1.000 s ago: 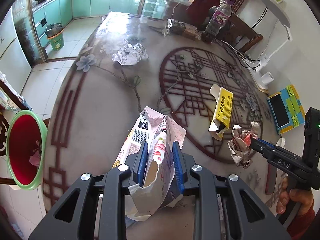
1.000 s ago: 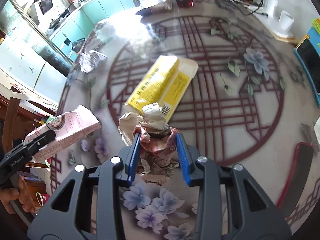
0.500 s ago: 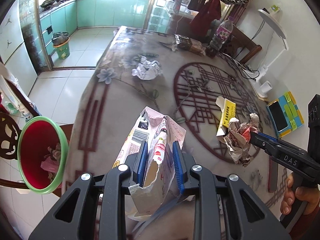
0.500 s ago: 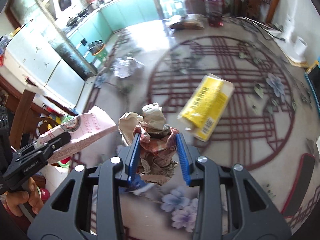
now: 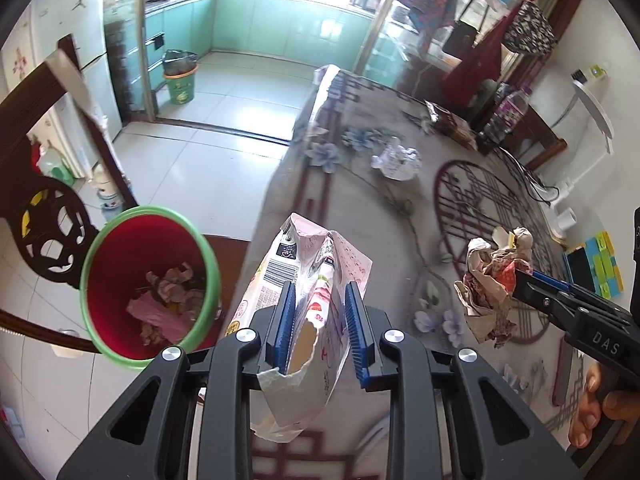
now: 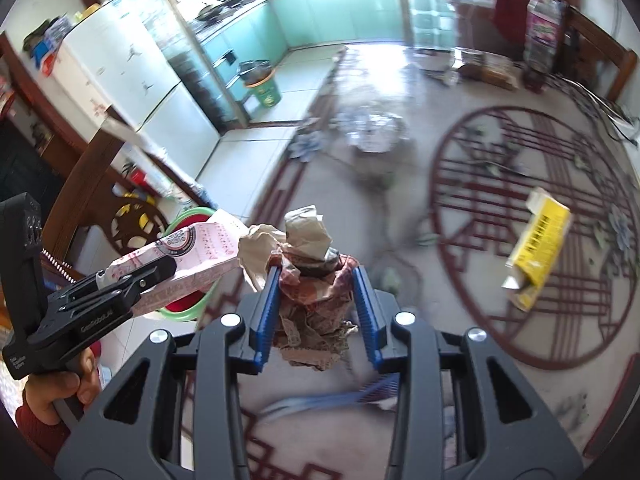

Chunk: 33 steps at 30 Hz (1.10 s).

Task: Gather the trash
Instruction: 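Carry the pink snack bag and crumpled foil wrapper over the red bin, then open both grippers to drop the snack bag and wrapper into the bin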

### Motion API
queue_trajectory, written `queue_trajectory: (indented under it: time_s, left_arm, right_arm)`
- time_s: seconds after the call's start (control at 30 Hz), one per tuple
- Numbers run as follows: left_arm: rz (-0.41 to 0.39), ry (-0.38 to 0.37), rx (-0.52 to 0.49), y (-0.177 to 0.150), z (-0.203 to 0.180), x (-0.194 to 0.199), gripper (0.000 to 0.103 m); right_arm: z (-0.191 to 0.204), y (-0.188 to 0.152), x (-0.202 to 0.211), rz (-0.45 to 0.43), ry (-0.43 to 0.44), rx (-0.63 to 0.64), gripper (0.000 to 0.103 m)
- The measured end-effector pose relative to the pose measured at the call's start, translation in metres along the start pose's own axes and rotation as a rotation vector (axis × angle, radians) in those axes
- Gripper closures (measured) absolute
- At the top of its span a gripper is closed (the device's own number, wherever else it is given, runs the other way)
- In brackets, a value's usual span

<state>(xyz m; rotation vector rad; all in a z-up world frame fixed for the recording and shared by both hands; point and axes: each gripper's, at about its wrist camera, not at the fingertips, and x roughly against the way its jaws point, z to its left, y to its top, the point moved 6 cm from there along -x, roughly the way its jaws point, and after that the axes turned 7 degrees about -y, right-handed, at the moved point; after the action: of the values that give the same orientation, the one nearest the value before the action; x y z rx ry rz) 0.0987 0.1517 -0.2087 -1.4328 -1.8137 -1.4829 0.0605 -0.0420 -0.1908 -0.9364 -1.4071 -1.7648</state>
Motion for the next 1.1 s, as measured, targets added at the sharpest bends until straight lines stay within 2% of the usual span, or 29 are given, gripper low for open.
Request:
queue_trajectory:
  time_s: [0.27, 0.57, 1.0, 1.1]
  left_arm:
    - [-0.026, 0.093, 0.089, -0.001, 0.068, 0.016, 0.08]
    - [-0.032, 0.212, 0.169, -0.003, 0.144, 0.024, 0.08]
    - [-0.008, 0.297, 0.184, 0.006, 0.189, 0.014, 0.079]
    - [-0.008, 0.318, 0.189, 0.01, 0.194, 0.013, 0.076]
  right_arm:
    - [0.067, 0.015, -0.016, 0.003, 0.099, 0.074, 0.067]
    - [0.138, 0.022, -0.068, 0.08, 0.165, 0.154, 0.067]
    - [0.211, 0.024, -0.101, 0.11, 0.199, 0.275, 0.066]
    - [0.218, 0.029, -0.101, 0.088, 0.199, 0.283, 0.06]
